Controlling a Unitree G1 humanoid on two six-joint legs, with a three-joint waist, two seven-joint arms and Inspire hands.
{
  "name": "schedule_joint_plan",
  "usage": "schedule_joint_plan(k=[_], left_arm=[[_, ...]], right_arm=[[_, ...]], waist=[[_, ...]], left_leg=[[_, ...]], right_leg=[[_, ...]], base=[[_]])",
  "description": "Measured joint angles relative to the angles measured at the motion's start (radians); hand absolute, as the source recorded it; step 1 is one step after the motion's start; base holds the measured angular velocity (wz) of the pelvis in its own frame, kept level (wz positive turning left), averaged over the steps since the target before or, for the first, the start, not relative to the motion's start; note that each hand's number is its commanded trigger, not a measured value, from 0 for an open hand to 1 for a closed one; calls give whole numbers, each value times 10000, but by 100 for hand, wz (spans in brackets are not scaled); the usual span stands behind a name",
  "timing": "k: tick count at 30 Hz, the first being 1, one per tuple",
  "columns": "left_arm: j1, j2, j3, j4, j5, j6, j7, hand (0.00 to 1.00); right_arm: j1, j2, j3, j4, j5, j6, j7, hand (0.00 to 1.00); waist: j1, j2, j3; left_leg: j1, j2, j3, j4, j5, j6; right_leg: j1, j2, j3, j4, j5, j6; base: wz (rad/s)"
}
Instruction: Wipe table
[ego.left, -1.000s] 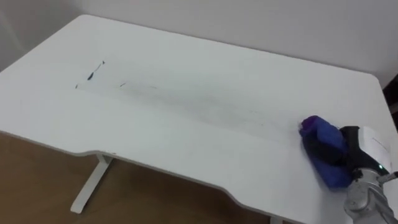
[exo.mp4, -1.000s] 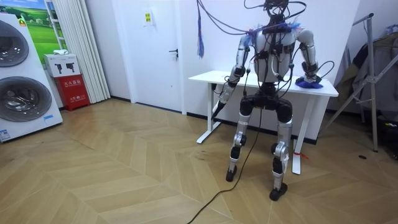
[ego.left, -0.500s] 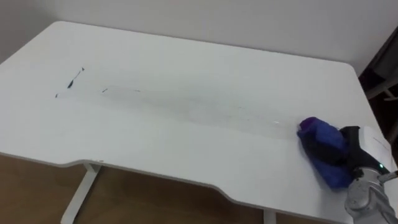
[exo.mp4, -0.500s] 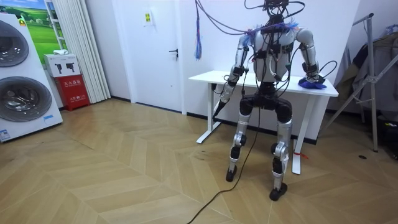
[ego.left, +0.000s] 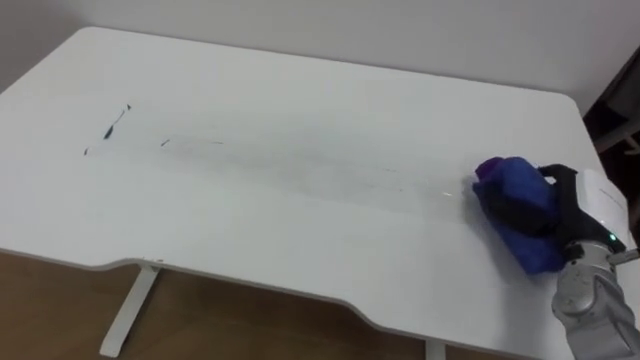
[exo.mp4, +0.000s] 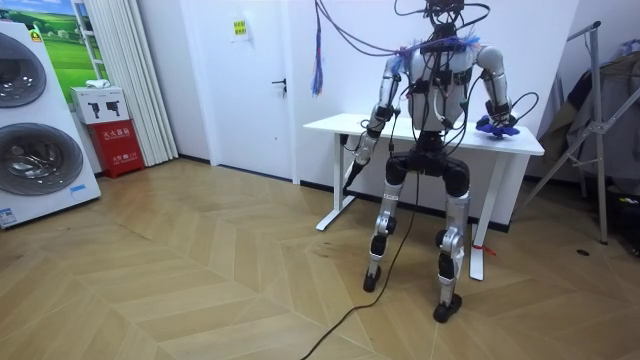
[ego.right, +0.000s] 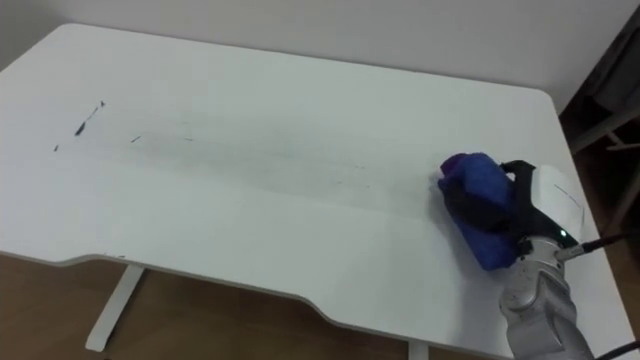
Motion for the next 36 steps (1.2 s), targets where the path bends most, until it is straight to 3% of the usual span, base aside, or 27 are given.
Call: schedule_joint_plan(k=[8,9,11,12,27,36], left_arm=[[23,-1,0,9,-43,-31,0,0],[23,-2,1,11,-73,-47,0,0],[13,-3,0,23,-198,-189,1,0],[17,-3,1,24,-199,-219,1,0],[-7,-3,4,32,-244,-335,-67,0],[0,-2,69,27,-812,-403,-219,0]], right_arm=[[-2,0,-26,-911,-31,-43,-297,100],[-3,-1,-26,-936,-32,-73,-328,75],[-3,-1,-25,-960,-31,-161,-398,6],[-3,-1,-25,-970,-38,-206,-398,0],[-3,-2,-23,-970,-667,-265,-531,0],[-4,-44,-61,-1314,-780,-421,-622,0]], waist=[[41,-56,9],[42,-65,11],[39,-75,22],[50,-71,30],[94,-103,40],[46,-170,60]], left_leg=[[0,-1,23,-3,-2,-2],[1,0,23,-3,-1,-2],[-2,-1,24,-5,-2,-2],[-8,-1,23,-7,-2,-2],[-1,10,88,-43,-1,-2],[14,16,110,-31,-1,-1]], right_leg=[[-20,0,9,7,-4,6],[-20,0,9,7,-4,6],[-23,0,7,6,-4,6],[-32,0,7,6,-4,6],[-86,-1,30,17,-5,8],[-51,-1,63,25,-5,7]], base=[[0],[0],[0],[0],[0],[0]])
